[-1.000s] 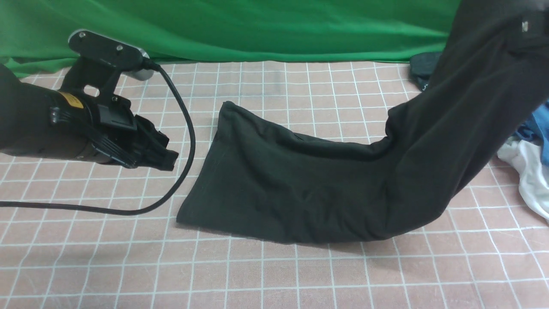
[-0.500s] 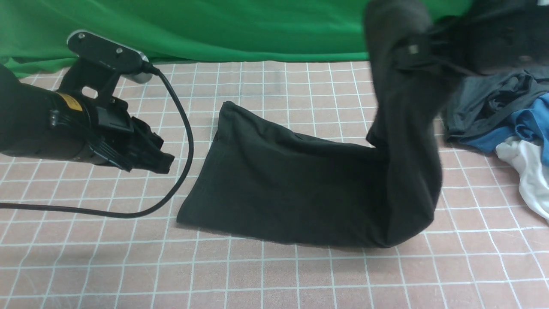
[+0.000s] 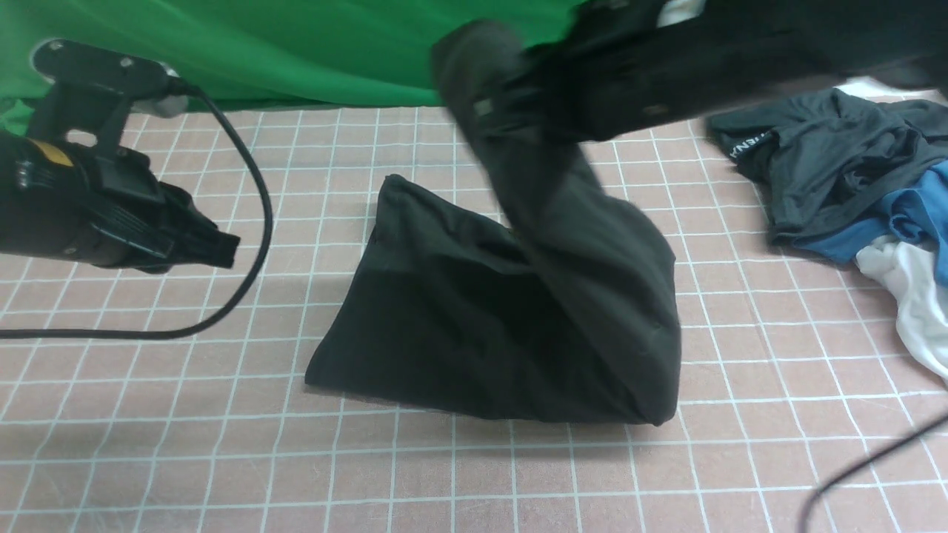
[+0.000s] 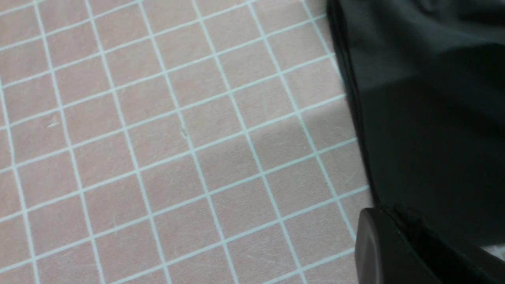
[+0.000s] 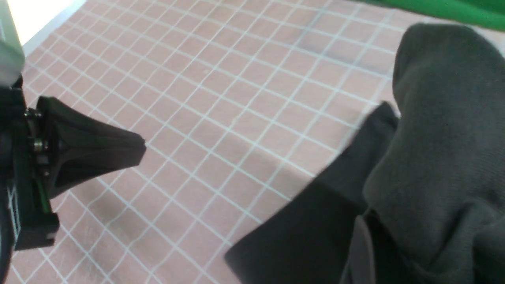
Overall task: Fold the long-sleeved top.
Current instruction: Use the right arm to drag the right edge of the fabric to the left and folds it over the left edge
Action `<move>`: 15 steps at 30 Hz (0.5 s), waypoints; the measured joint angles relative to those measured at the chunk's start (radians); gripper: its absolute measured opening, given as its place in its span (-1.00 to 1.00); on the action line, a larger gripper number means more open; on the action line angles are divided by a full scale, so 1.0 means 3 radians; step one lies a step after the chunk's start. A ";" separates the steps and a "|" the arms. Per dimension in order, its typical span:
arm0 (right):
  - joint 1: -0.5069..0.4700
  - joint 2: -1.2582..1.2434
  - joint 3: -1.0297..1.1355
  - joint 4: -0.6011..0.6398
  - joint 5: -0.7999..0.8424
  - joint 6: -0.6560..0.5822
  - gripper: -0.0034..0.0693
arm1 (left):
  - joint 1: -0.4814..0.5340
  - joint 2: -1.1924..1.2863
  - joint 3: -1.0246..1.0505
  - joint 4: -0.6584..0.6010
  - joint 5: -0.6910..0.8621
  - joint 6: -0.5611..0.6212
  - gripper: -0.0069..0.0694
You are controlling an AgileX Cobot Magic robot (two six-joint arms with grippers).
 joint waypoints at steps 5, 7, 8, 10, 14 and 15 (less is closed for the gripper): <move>0.0154 0.0414 -0.0249 0.0004 -0.0025 0.0024 -0.62 | 0.0011 -0.0003 0.0000 -0.0055 0.0000 0.0000 -0.77; 0.0209 0.0595 -0.0307 0.0004 -0.0032 0.0038 -0.62 | 0.0011 -0.0006 0.0000 -0.0082 0.0000 -0.0004 -0.77; 0.0225 0.0648 -0.0319 0.0010 -0.0039 0.0044 -0.62 | 0.0011 -0.0006 0.0000 -0.0091 0.0000 -0.0004 -0.77; 0.0247 0.0754 -0.0334 0.0013 -0.0072 0.0067 -0.62 | 0.0011 -0.0009 0.0000 -0.0102 0.0000 -0.0004 -0.77; 0.0275 0.0933 -0.0340 0.0016 -0.0272 0.0097 -0.60 | 0.0014 -0.0012 0.0000 -0.0183 0.0000 0.0004 -0.77; 0.0278 0.0940 -0.0340 0.0016 -0.0297 0.0097 -0.59 | 0.0014 -0.0012 0.0000 -0.0199 0.0000 0.0012 -0.77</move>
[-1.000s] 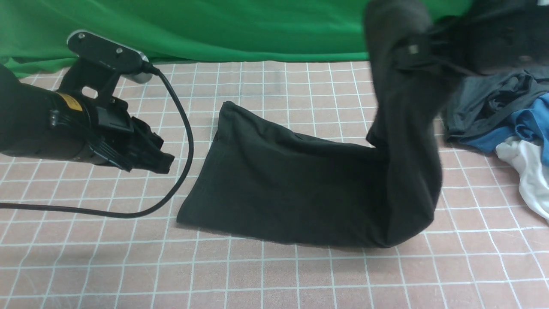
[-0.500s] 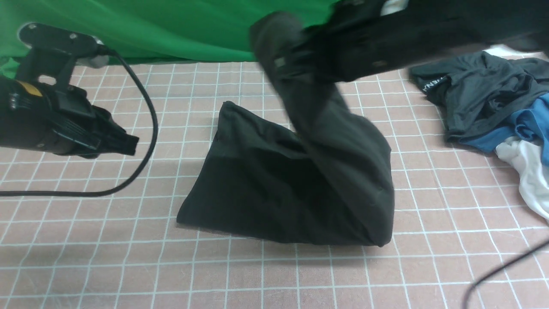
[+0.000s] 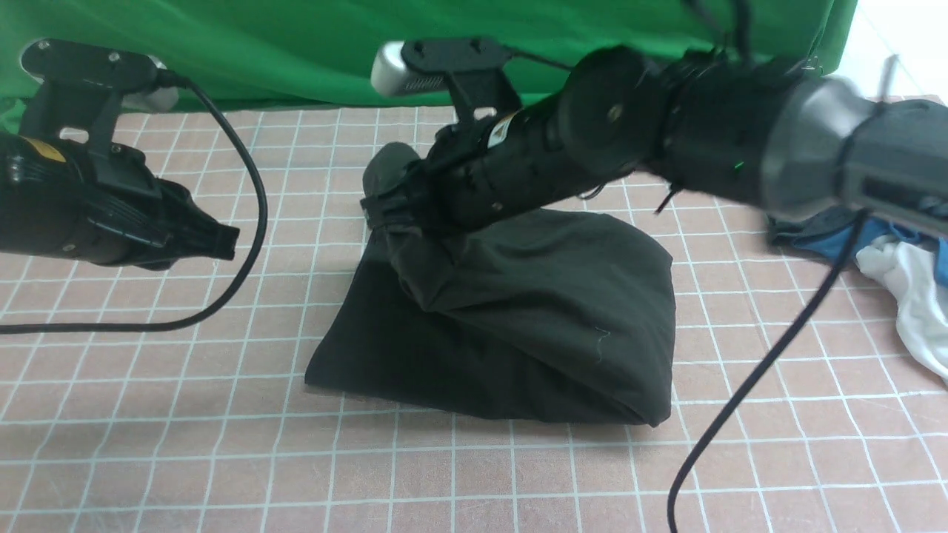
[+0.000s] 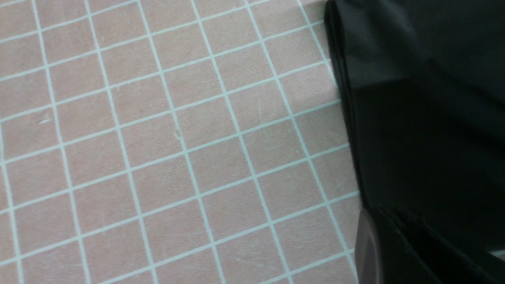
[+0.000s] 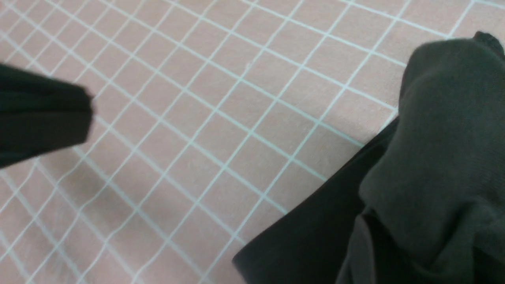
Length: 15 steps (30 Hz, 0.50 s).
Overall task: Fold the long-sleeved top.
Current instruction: Use the right arm to drag the right edge of the fabric to the left and folds it over the left edge
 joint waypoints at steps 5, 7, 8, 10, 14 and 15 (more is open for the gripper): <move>0.0064 0.0084 0.0000 0.0000 -0.0251 0.0102 -0.27 | 0.0000 0.0000 0.0000 -0.0170 0.0000 0.0116 -0.77; 0.0088 0.0084 -0.0012 0.0003 -0.0252 0.0159 -0.12 | 0.0000 0.0000 0.0000 -0.0178 0.0000 0.0125 -0.77; 0.0100 0.0084 -0.0033 0.0003 -0.0244 0.0173 0.00 | 0.0000 0.0000 -0.0004 -0.0181 0.0000 0.0125 -0.77; 0.0114 0.0084 -0.0087 0.0003 -0.0213 0.0178 0.25 | 0.0000 -0.0004 -0.0004 -0.0188 0.0000 0.0125 -0.77; 0.0072 0.0003 -0.0236 -0.0040 0.0033 0.0163 0.64 | 0.0000 -0.0046 -0.0004 -0.0208 0.0025 0.0128 -0.77; 0.0049 -0.0035 -0.0263 -0.0085 0.0146 0.0153 0.67 | 0.0000 -0.0068 -0.0004 -0.0220 0.0028 0.0128 -0.77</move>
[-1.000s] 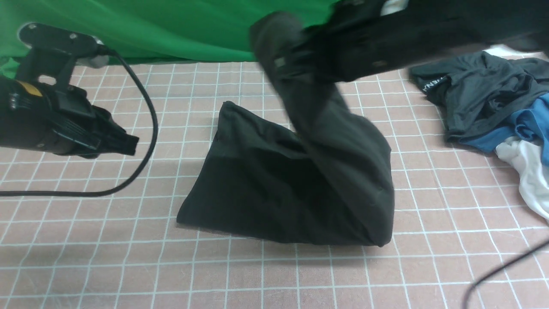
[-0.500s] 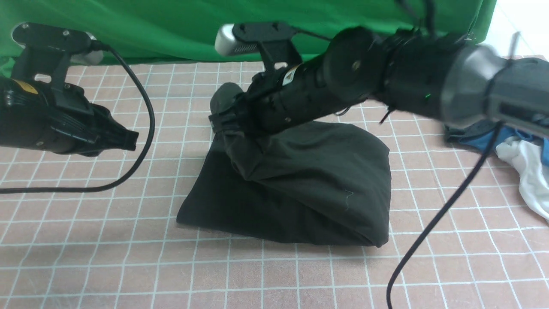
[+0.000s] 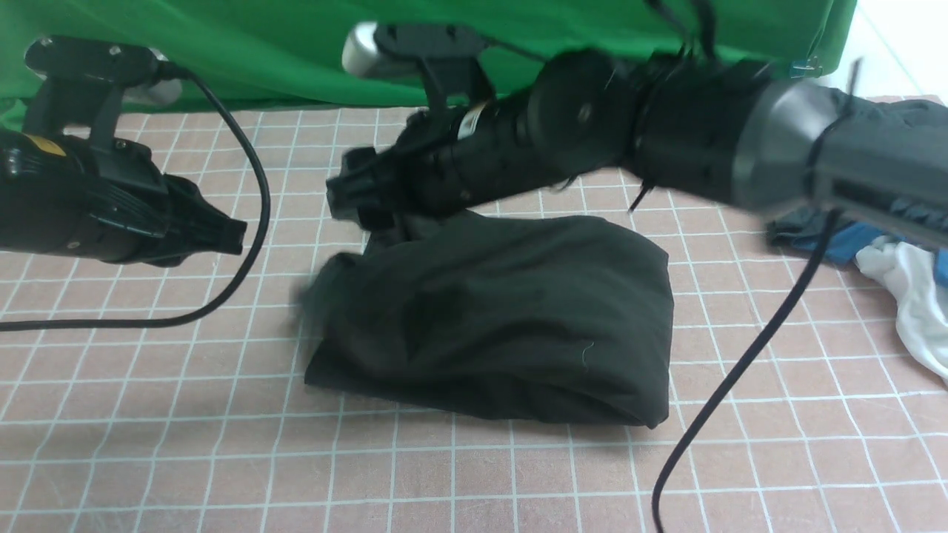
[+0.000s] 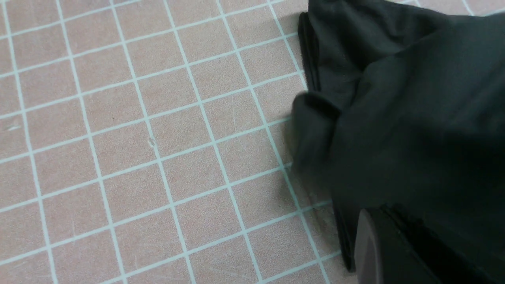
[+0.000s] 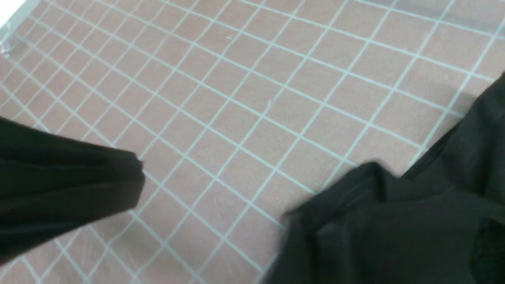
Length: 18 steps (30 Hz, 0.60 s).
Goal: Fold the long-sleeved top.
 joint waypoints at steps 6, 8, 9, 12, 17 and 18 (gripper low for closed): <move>-0.0355 -0.0472 -0.0073 -0.0895 0.0827 0.0191 0.30 | -0.0065 -0.0076 -0.0008 -0.0268 0.0024 0.0144 -0.77; -0.0445 -0.0539 -0.0073 -0.1122 0.1028 0.0279 0.14 | -0.0124 -0.0056 -0.0008 -0.0324 0.0059 0.0203 -0.77; -0.0537 -0.0595 -0.0073 -0.1396 0.1324 0.0404 -0.02 | -0.0259 0.0008 -0.0008 -0.0348 0.0122 0.0251 -0.77; -0.0659 -0.0635 0.0025 -0.1585 0.1565 0.0495 -0.18 | -0.0421 0.0165 -0.0012 -0.0348 0.0314 0.0247 -0.77; -0.0710 -0.0703 0.0447 -0.1641 0.1475 0.0540 -0.21 | -0.0436 0.0590 -0.0012 -0.0262 0.0444 0.0223 -0.59; -0.0710 -0.0706 0.0524 -0.1628 0.1406 0.0540 -0.21 | -0.0418 0.0682 -0.0012 -0.0233 0.0437 0.0223 -0.52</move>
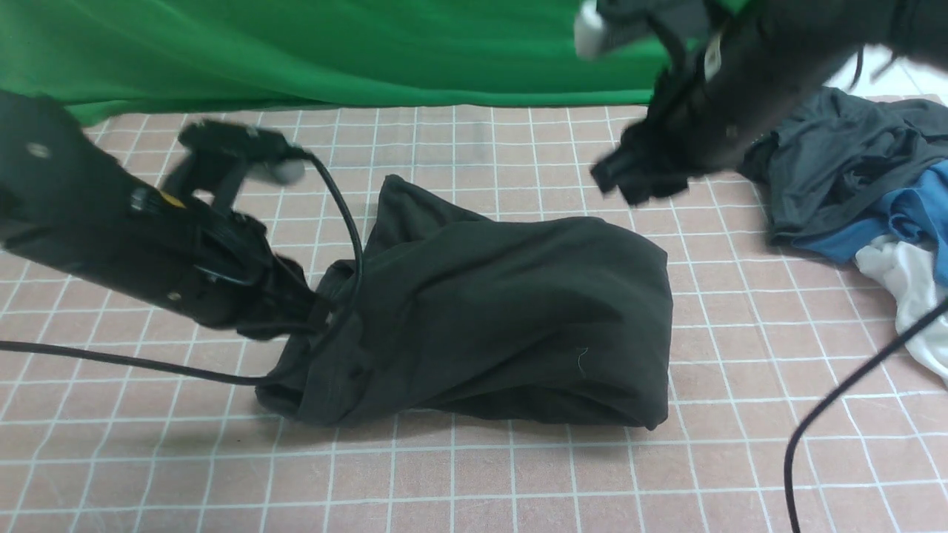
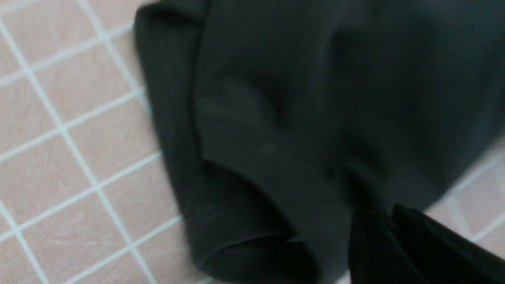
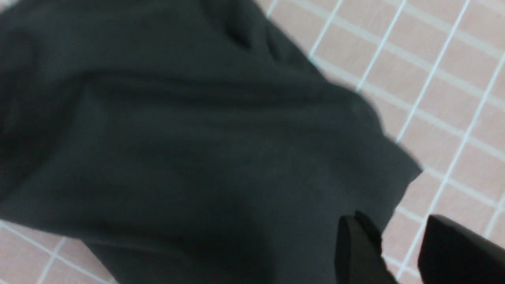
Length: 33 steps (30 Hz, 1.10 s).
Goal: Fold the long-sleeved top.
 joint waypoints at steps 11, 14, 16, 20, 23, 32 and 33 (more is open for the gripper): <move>0.0027 -0.0009 0.0741 0.0107 -0.0432 -0.0008 -0.21 | 0.0030 0.0707 0.0000 0.0460 -0.0466 -0.0372 0.62; 0.0027 -0.0013 0.0780 0.0115 -0.0461 -0.0008 -0.21 | 0.0030 0.0792 0.0000 0.0740 -0.0498 -0.0680 0.69; 0.0027 -0.0013 0.0780 0.0128 -0.0503 -0.0011 -0.22 | 0.0033 0.0838 0.0000 0.0860 -0.0515 -0.0878 0.69; 0.0027 -0.0013 0.0780 0.0146 -0.0577 -0.0011 -0.24 | 0.0033 0.0944 -0.0008 0.0747 -0.0530 -0.1022 0.58; 0.0027 -0.0013 0.0780 0.0146 -0.0580 -0.0011 -0.24 | 0.0036 0.0949 -0.0016 0.0594 -0.0521 -0.0933 0.47; 0.0027 -0.0013 0.0780 0.0153 -0.0579 -0.0023 -0.24 | 0.0036 0.0583 -0.0303 0.0359 -0.0267 -0.0797 0.39; 0.0027 -0.0013 0.0780 0.0153 -0.0579 -0.0023 -0.24 | 0.0036 0.0539 -0.0331 0.0335 -0.0335 -0.0793 0.41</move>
